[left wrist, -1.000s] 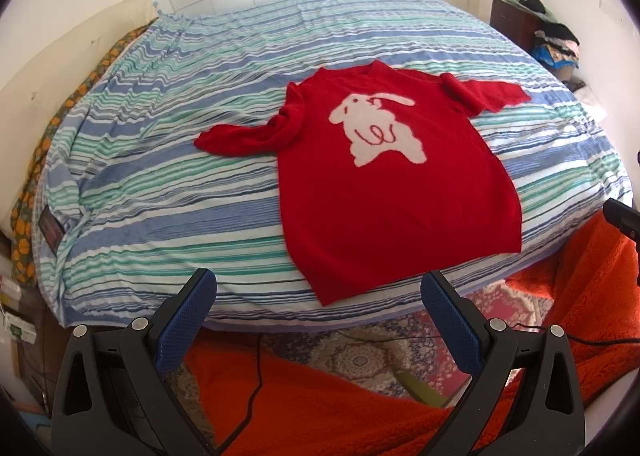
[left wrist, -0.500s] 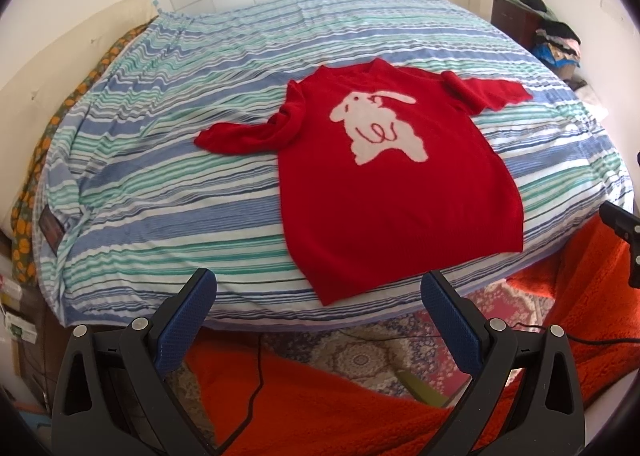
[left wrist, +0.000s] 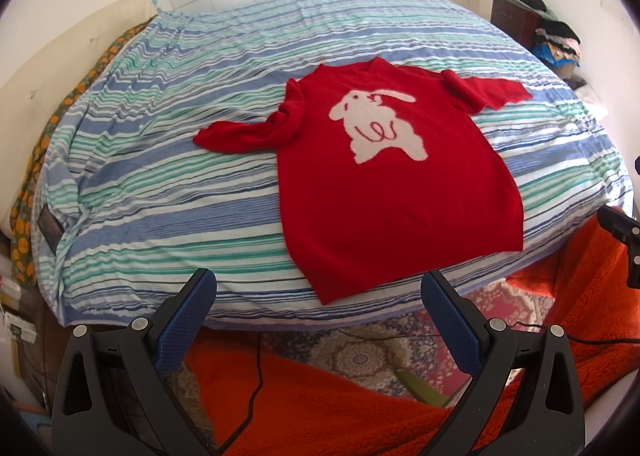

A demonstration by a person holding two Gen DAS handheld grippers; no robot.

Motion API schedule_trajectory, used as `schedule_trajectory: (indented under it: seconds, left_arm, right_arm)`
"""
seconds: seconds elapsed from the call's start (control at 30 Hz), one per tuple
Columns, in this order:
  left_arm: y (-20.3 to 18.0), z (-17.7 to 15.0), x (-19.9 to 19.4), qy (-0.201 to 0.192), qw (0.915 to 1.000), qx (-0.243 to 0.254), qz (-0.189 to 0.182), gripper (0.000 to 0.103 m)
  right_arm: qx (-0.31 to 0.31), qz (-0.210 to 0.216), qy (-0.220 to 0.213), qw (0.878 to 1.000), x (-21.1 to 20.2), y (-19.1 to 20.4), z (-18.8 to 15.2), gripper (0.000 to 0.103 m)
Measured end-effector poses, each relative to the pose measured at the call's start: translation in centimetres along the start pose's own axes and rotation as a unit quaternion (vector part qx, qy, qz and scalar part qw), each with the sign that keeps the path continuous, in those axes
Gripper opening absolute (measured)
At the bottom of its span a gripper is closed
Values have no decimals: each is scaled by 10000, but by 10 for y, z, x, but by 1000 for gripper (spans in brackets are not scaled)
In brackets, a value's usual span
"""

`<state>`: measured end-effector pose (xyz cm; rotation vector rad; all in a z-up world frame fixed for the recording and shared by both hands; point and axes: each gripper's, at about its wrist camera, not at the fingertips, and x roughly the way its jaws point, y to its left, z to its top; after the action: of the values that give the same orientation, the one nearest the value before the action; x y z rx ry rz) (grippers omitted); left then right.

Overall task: Fold small clothes
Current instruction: 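Reach the right tool to a sweater sleeve cuff and close on it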

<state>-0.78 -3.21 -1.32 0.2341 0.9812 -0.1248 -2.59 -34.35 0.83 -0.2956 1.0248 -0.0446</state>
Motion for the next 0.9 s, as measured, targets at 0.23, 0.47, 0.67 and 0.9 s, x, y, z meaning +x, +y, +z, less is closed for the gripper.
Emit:
schedule_trajectory:
  seconds: [0.23, 0.47, 0.67, 0.9]
  left_arm:
    - [0, 0, 2, 33, 10000, -7, 1, 102]
    - [-2, 0, 4, 48, 10000, 30, -3, 102]
    - [-2, -1, 7, 109, 9999, 54, -5, 102]
    - [-7, 3, 9, 121, 9997, 185, 103, 102]
  right_arm:
    - [48, 12, 92, 9999, 6, -1, -2, 103]
    - [90, 2, 139, 9999, 8, -4, -3, 103]
    - [136, 60, 186, 9997, 16, -5, -5, 103]
    - [629, 1908, -503, 9783, 46, -29, 0, 103]
